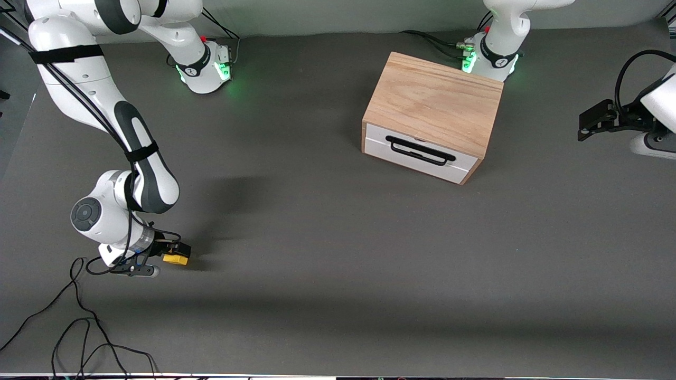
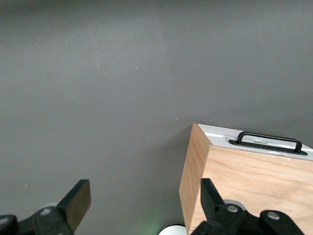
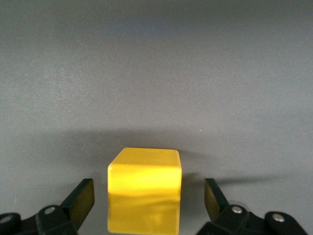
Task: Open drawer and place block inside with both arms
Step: 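Close the right gripper on the yellow cube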
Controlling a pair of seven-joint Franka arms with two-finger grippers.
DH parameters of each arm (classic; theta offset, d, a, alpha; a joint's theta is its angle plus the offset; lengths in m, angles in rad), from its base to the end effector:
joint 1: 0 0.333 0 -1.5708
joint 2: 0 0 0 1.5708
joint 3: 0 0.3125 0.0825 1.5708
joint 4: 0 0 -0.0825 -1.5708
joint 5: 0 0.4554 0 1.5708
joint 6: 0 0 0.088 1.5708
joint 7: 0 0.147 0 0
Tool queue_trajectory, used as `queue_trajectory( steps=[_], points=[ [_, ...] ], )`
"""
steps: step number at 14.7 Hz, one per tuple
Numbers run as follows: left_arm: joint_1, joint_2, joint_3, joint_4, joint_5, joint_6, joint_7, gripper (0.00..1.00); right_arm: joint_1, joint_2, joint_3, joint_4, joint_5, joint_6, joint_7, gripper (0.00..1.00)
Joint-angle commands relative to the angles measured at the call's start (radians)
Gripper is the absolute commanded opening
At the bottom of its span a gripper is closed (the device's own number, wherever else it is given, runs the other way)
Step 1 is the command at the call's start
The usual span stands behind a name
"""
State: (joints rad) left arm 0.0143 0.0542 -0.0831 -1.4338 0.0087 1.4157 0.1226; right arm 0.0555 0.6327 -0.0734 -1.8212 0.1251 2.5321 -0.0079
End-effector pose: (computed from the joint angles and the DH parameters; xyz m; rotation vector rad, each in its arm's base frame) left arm 0.6221 -0.0402 0.6076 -3.1231 0.2982 0.1133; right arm 0.7037 -0.0113 0.0981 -3.1037 0.1457 -0.1270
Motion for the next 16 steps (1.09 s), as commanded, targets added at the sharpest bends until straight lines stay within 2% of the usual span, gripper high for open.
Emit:
queue_trajectory(
  steps=[1,2,5,6,13,14,16],
  points=[
    [0.003,-0.013,-0.001,-0.01,0.011,-0.008,0.008,1.0,0.003,0.002,-0.003,0.002,0.021,0.014,0.003,1.0],
    [0.003,-0.013,-0.001,-0.01,0.011,-0.008,0.008,1.0,0.003,0.002,-0.003,0.002,0.021,0.013,0.003,0.93],
    [0.003,-0.013,-0.001,-0.01,0.011,-0.008,0.008,1.0,0.001,0.002,-0.003,0.002,0.021,0.013,-0.006,0.39],
    [0.004,-0.011,-0.001,-0.01,0.011,-0.008,0.008,1.0,0.001,0.002,-0.003,0.003,0.021,0.013,-0.009,0.29],
    [0.003,-0.013,-0.001,-0.01,0.011,-0.008,0.008,1.0,0.0,-0.025,-0.003,0.005,0.021,-0.009,-0.014,0.28],
    [0.003,-0.013,-0.001,-0.01,0.011,-0.008,0.008,1.0,0.004,-0.066,-0.005,0.005,0.018,-0.044,-0.014,0.28],
    [0.004,-0.011,-0.001,-0.01,0.011,-0.008,0.008,1.0,0.007,-0.14,-0.008,0.048,0.007,-0.198,-0.009,0.27]
  ],
)
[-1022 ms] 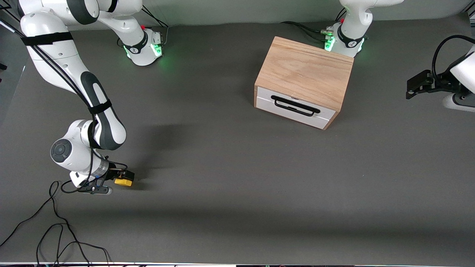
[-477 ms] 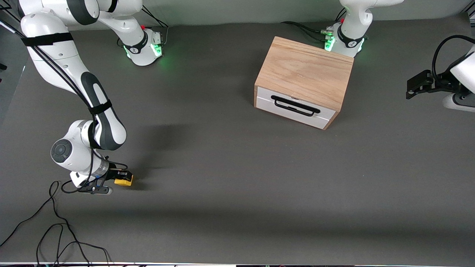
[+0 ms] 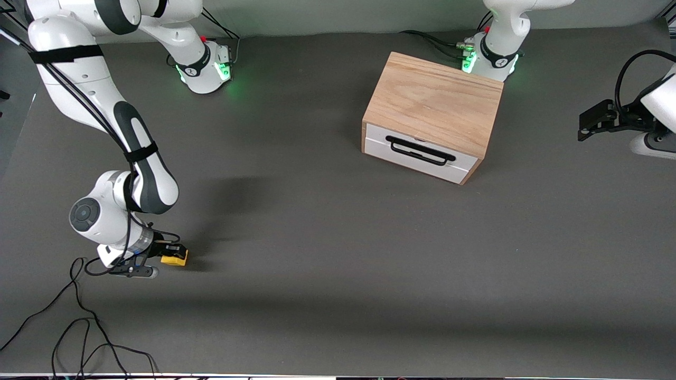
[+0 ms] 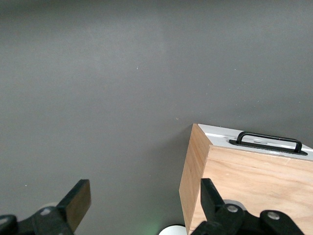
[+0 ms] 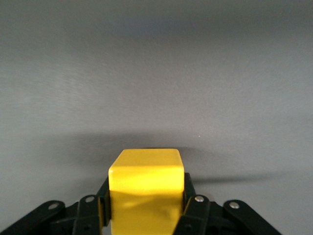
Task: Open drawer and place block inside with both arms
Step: 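Close the right gripper on the yellow cube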
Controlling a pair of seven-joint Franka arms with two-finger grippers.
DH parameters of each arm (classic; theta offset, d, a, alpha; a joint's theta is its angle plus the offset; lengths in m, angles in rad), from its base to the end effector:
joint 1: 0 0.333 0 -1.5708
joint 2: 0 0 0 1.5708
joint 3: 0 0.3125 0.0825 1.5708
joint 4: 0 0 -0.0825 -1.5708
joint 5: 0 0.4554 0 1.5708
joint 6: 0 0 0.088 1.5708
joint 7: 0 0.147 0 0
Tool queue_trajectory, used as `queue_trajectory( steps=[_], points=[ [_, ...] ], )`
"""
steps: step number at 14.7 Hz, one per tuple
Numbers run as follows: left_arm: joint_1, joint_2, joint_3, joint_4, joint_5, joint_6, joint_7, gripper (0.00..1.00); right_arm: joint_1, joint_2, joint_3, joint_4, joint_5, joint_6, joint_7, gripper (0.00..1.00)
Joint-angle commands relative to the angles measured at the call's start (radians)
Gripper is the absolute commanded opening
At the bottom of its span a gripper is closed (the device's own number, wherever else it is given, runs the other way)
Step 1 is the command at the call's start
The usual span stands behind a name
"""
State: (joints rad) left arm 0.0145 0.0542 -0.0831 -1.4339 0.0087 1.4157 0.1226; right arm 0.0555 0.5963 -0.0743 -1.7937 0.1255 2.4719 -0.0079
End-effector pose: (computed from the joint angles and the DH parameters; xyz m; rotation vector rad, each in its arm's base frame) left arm 0.6221 -0.0400 0.6075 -3.1232 0.2979 0.1135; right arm 0.7151 -0.0100 0.1306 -3.0958 0.1417 -0.1322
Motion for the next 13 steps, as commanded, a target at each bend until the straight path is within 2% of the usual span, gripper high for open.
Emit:
queue_trajectory(
  steps=[1,4,8,10,12,13],
  points=[
    [0.004,-0.011,-0.001,-0.01,0.011,-0.008,0.008,1.0,0.007,-0.13,-0.01,0.066,0.003,-0.237,-0.009,0.27],
    [0.004,-0.011,-0.001,-0.01,0.011,-0.008,0.008,1.0,0.003,-0.194,-0.025,0.198,-0.01,-0.518,-0.01,0.27],
    [0.004,-0.011,-0.001,-0.01,0.011,-0.008,0.008,1.0,0.006,-0.269,-0.027,0.356,-0.066,-0.804,-0.004,0.27],
    [0.004,-0.011,-0.001,-0.01,0.011,-0.008,0.008,1.0,0.009,-0.334,-0.027,0.355,-0.067,-0.876,0.0,0.27],
    [0.001,-0.005,-0.001,-0.008,0.011,-0.003,0.023,1.0,0.014,-0.404,-0.025,0.307,-0.066,-0.898,0.008,0.26],
    [-0.011,0.033,-0.003,-0.005,0.013,-0.021,0.019,1.0,0.027,-0.438,-0.025,0.277,-0.066,-0.9,0.044,0.26]
  ],
)
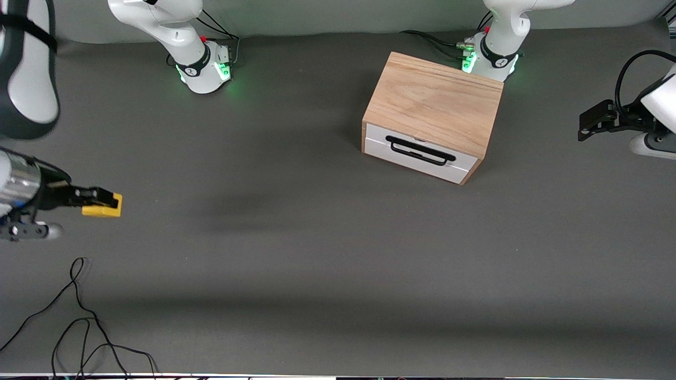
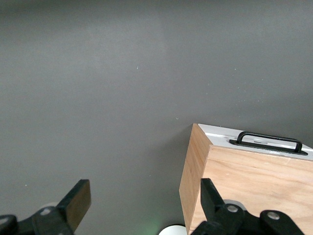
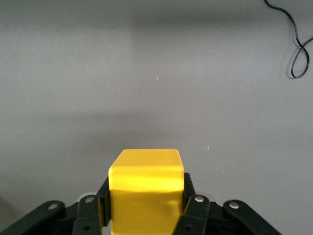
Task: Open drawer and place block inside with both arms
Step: 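Lift the cube with the right gripper while the left gripper reaches the handle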
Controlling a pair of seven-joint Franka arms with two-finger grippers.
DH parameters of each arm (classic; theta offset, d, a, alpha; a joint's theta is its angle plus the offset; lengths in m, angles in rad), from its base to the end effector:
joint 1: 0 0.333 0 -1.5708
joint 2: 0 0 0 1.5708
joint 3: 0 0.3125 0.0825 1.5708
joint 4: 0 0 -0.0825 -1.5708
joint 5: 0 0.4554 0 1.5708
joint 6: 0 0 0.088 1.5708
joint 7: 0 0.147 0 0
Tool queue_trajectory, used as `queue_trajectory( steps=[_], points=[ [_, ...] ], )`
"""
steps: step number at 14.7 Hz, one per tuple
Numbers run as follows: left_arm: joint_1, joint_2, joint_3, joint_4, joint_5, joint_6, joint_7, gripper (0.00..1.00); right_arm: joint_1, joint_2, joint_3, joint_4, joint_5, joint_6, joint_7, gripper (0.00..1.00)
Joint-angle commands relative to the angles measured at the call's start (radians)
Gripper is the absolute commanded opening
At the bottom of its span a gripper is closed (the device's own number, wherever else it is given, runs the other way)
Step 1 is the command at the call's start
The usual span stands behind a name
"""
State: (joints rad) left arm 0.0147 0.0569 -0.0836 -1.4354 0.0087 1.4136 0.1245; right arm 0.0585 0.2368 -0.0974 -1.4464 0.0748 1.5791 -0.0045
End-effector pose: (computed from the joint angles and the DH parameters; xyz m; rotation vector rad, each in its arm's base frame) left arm 0.6225 -0.0402 0.6049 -3.1229 0.3014 0.1233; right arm 0.6875 -0.0103 0.4938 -3.0831 0.0576 0.1572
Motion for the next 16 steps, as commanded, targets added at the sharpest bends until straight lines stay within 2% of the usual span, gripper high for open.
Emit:
queue_trajectory(
  steps=[1,8,11,13,16],
  points=[
    [-0.009,0.031,-0.002,-0.003,0.013,-0.042,0.023,1.0,0.036,-0.117,-0.002,-0.11,-0.016,-0.01,0.073,0.26],
    [-0.024,0.069,-0.008,-0.008,0.004,-0.09,-0.025,1.0,0.103,-0.267,-0.001,-0.308,-0.023,0.063,0.176,0.26],
    [-0.071,0.11,-0.011,-0.011,-0.016,-0.062,-0.214,1.0,0.103,-0.342,0.001,-0.423,-0.058,0.143,0.176,0.26],
    [-0.137,0.132,-0.012,-0.011,-0.035,-0.047,-0.406,1.0,0.101,-0.347,-0.005,-0.425,-0.066,0.145,0.175,0.26],
    [-0.208,0.176,-0.012,-0.013,-0.13,-0.038,-0.731,1.0,0.098,-0.359,-0.007,-0.424,-0.101,0.144,0.166,0.26]
  ],
)
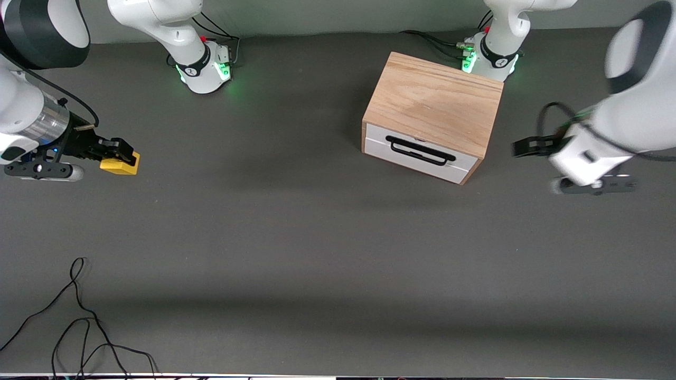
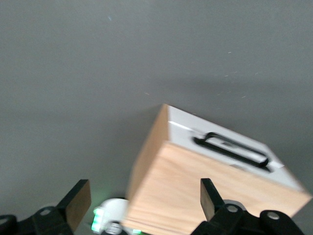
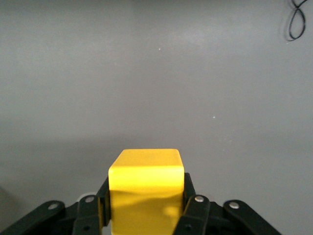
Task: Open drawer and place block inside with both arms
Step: 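Lift the cube with the right gripper while the left gripper reaches the handle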
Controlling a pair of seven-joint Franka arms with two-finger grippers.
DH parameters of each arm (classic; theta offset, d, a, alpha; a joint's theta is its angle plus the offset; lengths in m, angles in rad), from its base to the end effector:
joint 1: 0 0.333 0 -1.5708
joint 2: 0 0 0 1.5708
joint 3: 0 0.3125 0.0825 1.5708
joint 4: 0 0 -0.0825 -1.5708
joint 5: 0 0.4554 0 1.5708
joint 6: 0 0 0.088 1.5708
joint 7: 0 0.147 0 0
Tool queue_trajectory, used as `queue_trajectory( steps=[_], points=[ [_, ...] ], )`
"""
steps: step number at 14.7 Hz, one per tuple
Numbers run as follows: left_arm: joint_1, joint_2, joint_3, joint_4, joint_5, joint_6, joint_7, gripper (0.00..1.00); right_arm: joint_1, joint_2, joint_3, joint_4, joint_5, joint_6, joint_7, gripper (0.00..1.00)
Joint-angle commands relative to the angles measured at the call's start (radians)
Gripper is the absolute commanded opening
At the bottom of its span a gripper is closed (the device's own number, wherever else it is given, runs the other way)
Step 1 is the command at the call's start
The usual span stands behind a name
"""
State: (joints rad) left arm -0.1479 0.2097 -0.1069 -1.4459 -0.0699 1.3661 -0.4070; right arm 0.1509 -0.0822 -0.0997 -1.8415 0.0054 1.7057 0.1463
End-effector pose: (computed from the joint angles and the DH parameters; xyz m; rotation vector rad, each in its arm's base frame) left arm 0.6262 -0.1694 0.5005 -3.0912 -0.2276 0.4724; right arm 0.5987 0.0303 0.4952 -3.1287 0.1494 0.0863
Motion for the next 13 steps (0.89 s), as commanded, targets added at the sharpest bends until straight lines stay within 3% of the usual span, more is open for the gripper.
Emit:
queue_trajectory(
  steps=[1,4,7,13],
  points=[
    [-0.068,0.043,0.012,-0.002,-0.065,0.01,-0.296,1.0,0.003,-0.042,-0.011,-0.027,-0.032,0.015,0.013,0.26],
    [-0.149,0.098,0.012,-0.03,-0.065,0.042,-0.545,1.0,0.004,-0.036,-0.024,-0.018,-0.032,0.011,0.009,0.26],
    [-0.234,0.134,0.012,-0.126,-0.053,0.18,-0.766,1.0,0.001,-0.018,-0.025,0.024,-0.032,-0.011,-0.005,0.26],
    [-0.297,0.221,0.013,-0.194,-0.047,0.303,-0.92,0.99,-0.008,0.019,-0.063,0.064,-0.032,-0.023,-0.088,0.26]
  ],
)
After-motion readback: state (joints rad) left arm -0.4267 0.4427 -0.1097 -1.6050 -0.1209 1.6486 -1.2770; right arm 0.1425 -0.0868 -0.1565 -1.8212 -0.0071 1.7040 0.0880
